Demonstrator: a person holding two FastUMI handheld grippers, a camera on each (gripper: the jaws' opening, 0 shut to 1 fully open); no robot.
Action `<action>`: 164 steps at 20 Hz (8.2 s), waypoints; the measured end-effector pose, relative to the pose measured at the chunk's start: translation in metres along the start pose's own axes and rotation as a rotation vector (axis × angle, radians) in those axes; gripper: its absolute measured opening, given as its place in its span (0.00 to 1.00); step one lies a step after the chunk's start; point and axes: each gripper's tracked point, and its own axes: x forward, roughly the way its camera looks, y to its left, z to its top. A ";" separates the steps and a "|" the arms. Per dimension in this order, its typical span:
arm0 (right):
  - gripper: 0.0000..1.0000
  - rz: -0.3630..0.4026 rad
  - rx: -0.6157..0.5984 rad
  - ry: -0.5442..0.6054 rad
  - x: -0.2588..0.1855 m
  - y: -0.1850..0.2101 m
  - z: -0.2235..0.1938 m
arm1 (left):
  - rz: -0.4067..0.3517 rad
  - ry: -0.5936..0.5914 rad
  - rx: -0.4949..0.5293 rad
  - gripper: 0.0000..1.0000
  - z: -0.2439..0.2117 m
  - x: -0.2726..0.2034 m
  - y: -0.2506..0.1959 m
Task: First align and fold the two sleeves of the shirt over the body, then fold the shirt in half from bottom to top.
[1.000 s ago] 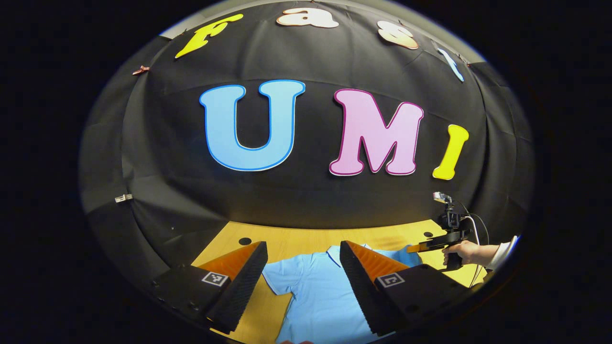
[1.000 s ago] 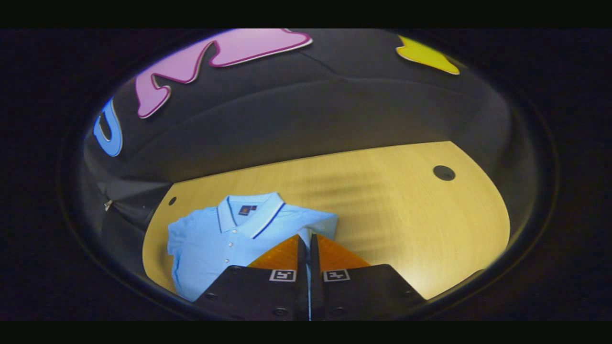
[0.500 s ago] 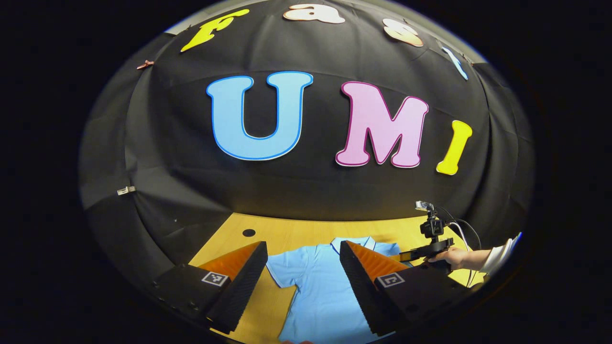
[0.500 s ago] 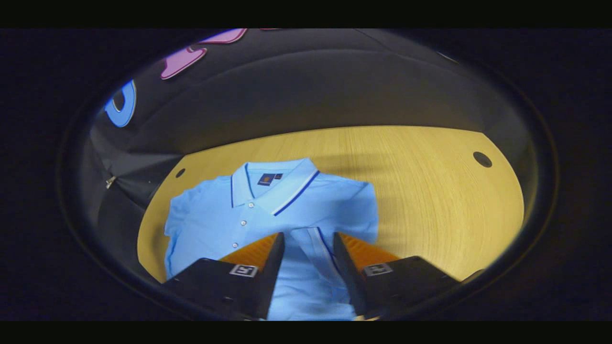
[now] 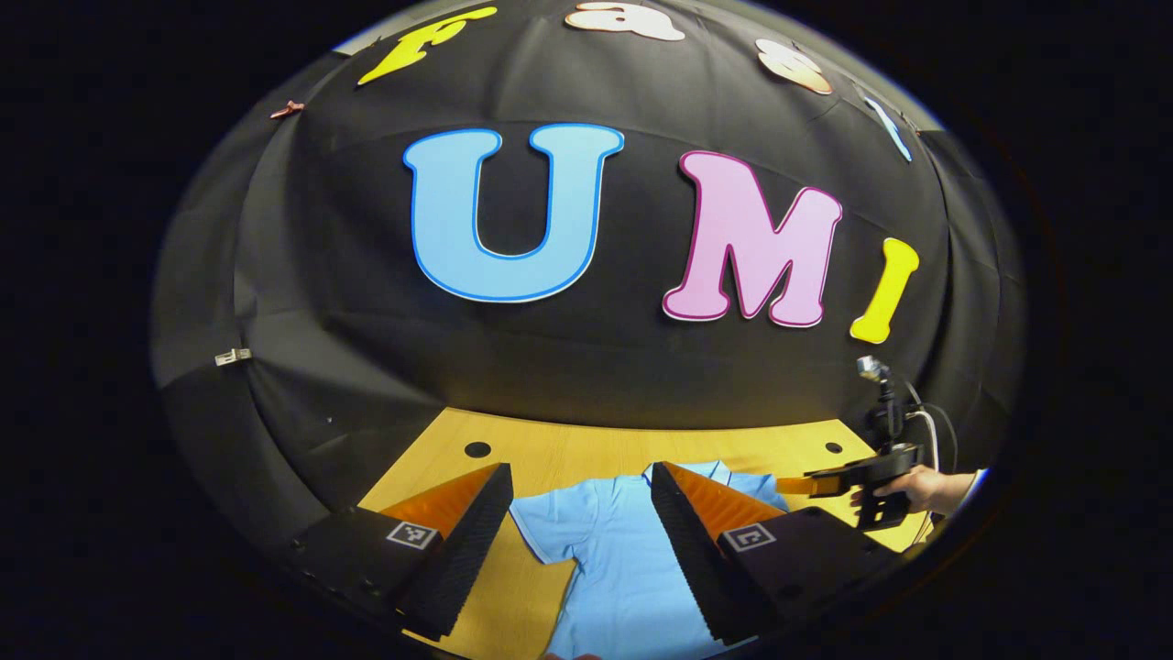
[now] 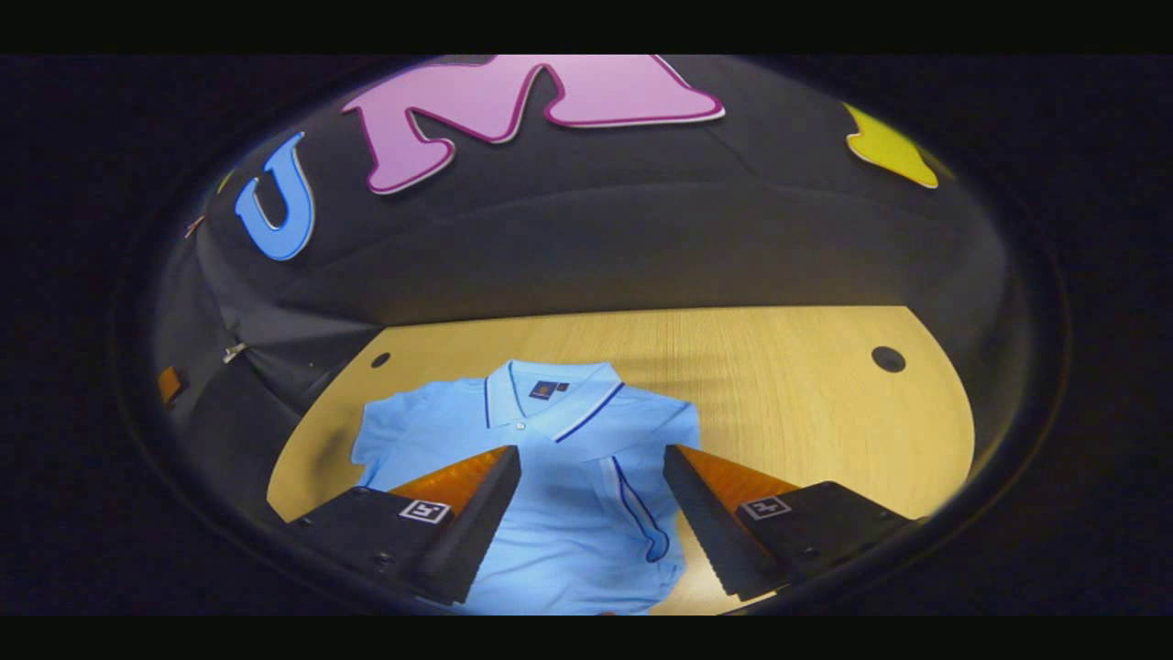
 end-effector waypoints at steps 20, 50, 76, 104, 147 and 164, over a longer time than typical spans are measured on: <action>0.98 -0.162 -0.029 -0.016 -0.133 -0.107 -0.041 | 0.079 0.479 0.092 0.97 -0.170 0.232 0.064; 0.98 -0.117 0.009 -0.034 -0.131 -0.102 -0.033 | -0.243 0.530 0.136 0.06 -0.167 0.220 -0.071; 0.98 -0.015 0.107 0.126 -0.186 -0.028 -0.151 | -0.286 0.656 0.022 0.94 -0.236 -0.039 -0.025; 0.95 0.129 0.493 0.568 -0.232 0.030 -0.325 | -0.322 0.975 -0.100 0.90 -0.347 -0.157 -0.031; 0.11 0.375 0.420 0.005 -0.106 0.042 -0.039 | -0.320 0.478 0.050 0.06 -0.133 0.051 -0.071; 0.05 0.091 0.354 -0.045 0.106 -0.046 0.065 | -0.113 0.490 0.102 0.09 -0.127 0.283 -0.065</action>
